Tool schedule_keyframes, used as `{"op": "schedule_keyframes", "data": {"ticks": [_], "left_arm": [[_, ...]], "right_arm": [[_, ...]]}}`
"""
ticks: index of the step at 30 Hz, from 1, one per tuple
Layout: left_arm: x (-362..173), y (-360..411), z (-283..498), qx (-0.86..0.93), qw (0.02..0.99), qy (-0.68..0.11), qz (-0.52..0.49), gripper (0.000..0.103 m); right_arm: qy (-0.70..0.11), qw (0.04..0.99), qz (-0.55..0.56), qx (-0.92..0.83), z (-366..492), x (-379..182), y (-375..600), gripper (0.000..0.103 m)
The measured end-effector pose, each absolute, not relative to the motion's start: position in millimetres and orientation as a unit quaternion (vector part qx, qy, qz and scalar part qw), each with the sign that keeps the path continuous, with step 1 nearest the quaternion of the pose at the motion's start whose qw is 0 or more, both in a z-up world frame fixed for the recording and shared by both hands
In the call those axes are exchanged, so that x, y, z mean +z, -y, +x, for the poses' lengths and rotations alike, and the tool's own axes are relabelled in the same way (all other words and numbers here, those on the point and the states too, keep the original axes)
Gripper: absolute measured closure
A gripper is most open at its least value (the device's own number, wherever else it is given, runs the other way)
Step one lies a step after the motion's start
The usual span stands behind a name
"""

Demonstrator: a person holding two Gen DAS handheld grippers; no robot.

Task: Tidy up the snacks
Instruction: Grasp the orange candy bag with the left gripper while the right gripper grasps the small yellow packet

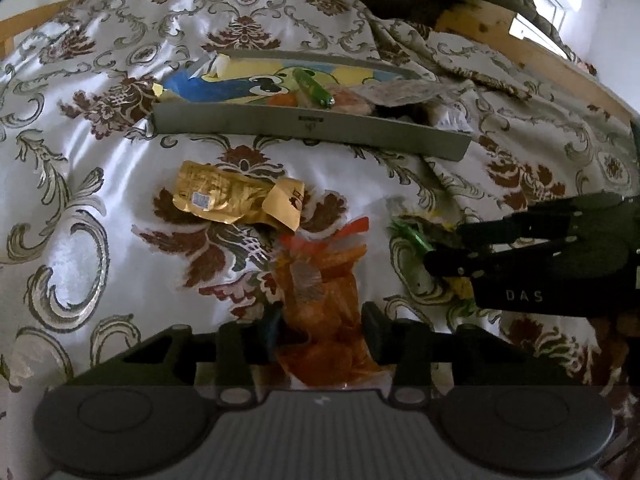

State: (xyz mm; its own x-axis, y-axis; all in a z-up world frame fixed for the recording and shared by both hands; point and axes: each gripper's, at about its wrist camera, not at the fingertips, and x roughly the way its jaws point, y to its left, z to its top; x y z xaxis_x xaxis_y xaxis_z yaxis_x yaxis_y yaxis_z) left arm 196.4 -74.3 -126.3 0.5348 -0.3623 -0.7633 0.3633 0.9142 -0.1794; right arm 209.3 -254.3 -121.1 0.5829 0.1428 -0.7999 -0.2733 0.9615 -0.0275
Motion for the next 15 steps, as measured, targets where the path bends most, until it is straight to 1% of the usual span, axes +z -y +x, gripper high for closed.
{"op": "schedule_keyframes", "data": {"ticks": [3,4,5,11,12,15], "left_arm": [[-123,74,195,-0.210,0.876,-0.434,-0.005,0.062],[-122,74,194,-0.213,0.877,-0.432,-0.004,0.070],[-120,74,192,-0.216,0.878,-0.428,-0.004,0.075],[-118,81,187,-0.224,0.881,-0.416,0.017,0.075],[-118,80,188,-0.225,0.881,-0.416,0.015,0.075],[-117,77,189,-0.234,0.880,-0.413,-0.001,0.075]], "right_arm": [[-0.448,0.885,-0.030,0.123,212,-116,261,0.062],[-0.451,0.884,-0.014,0.125,212,-114,263,0.062],[-0.453,0.882,0.001,0.127,212,-112,265,0.063],[-0.452,0.883,0.019,0.128,210,-107,265,0.067],[-0.453,0.882,0.027,0.128,211,-106,267,0.069],[-0.460,0.876,0.082,0.124,213,-104,279,0.069]]}}
